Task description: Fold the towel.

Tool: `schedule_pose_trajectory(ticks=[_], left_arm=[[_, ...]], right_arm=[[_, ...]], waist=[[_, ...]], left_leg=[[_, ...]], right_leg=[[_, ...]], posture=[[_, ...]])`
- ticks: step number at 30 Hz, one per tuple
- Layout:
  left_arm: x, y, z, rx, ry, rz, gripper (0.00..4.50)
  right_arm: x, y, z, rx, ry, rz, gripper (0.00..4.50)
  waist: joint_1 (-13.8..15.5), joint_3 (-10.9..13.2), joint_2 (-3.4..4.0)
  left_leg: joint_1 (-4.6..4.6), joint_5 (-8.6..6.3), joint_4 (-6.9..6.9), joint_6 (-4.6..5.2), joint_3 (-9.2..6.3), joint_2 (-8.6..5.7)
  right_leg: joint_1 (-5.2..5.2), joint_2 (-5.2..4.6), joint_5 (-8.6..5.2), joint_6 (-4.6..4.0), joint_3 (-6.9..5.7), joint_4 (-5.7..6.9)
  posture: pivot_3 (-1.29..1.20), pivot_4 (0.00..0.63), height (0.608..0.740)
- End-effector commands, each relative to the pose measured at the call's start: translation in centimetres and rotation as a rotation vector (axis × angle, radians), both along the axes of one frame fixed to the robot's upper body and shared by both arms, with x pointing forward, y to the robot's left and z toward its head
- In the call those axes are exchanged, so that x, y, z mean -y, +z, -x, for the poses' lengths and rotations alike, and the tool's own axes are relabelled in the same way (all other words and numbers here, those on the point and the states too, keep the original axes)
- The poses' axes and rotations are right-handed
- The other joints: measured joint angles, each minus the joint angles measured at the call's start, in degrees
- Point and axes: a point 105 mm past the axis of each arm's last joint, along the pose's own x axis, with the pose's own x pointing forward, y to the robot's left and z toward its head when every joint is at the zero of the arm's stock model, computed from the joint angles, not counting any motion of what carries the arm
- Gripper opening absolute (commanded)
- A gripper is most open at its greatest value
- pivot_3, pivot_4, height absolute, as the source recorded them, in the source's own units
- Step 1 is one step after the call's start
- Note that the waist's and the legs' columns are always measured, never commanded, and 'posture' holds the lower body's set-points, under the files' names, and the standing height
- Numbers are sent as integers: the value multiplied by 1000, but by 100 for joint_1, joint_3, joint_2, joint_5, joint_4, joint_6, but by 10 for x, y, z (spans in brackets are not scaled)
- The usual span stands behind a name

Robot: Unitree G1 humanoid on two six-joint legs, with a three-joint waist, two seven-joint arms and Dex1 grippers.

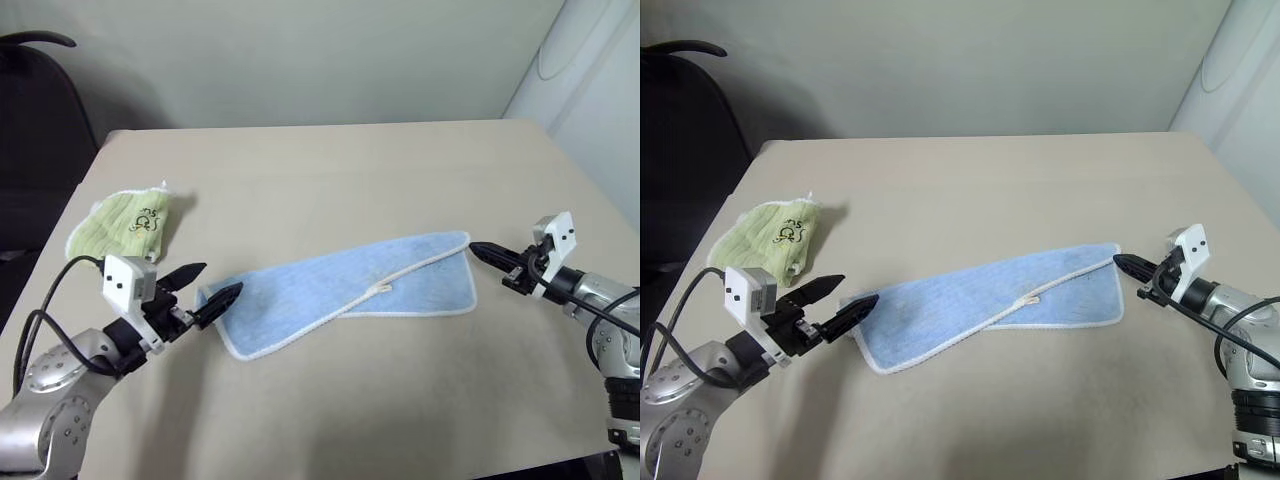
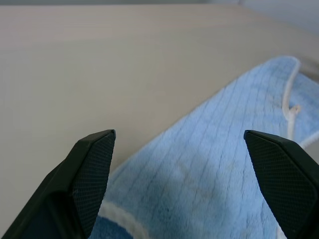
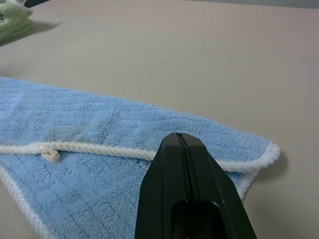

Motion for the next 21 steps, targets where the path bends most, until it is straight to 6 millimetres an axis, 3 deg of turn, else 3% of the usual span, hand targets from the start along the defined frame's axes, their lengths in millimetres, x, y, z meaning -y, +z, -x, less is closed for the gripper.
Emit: schedule_pose_trajectory(ticks=[1,7,13,21], left_arm=[[6,11,3,42,-19,-7,4476],[8,8,4,28,-26,-32,4476],[7,4,1,19,-23,-45,4476],[15,-5,-4,18,-20,-25,4476]], right_arm=[[-4,16,0,60,22,-14,0],[-6,13,3,62,24,-7,0],[-3,21,-4,100,-4,33,0],[-2,14,-12,107,-24,83,0]], waist=[[-4,0,0],[-8,0,0],[-15,0,0],[-16,0,0]], left_leg=[[0,0,0,0,0,0],[1,0,-1,0,0,0],[1,0,0,0,0,0],[1,0,0,1,-1,1]], right_leg=[[0,0,0,0,0,0],[0,0,0,0,0,0],[0,0,0,0,0,0],[0,0,0,0,0,1]], posture=[[0,150,740],[0,150,740],[0,150,740],[0,150,740]])
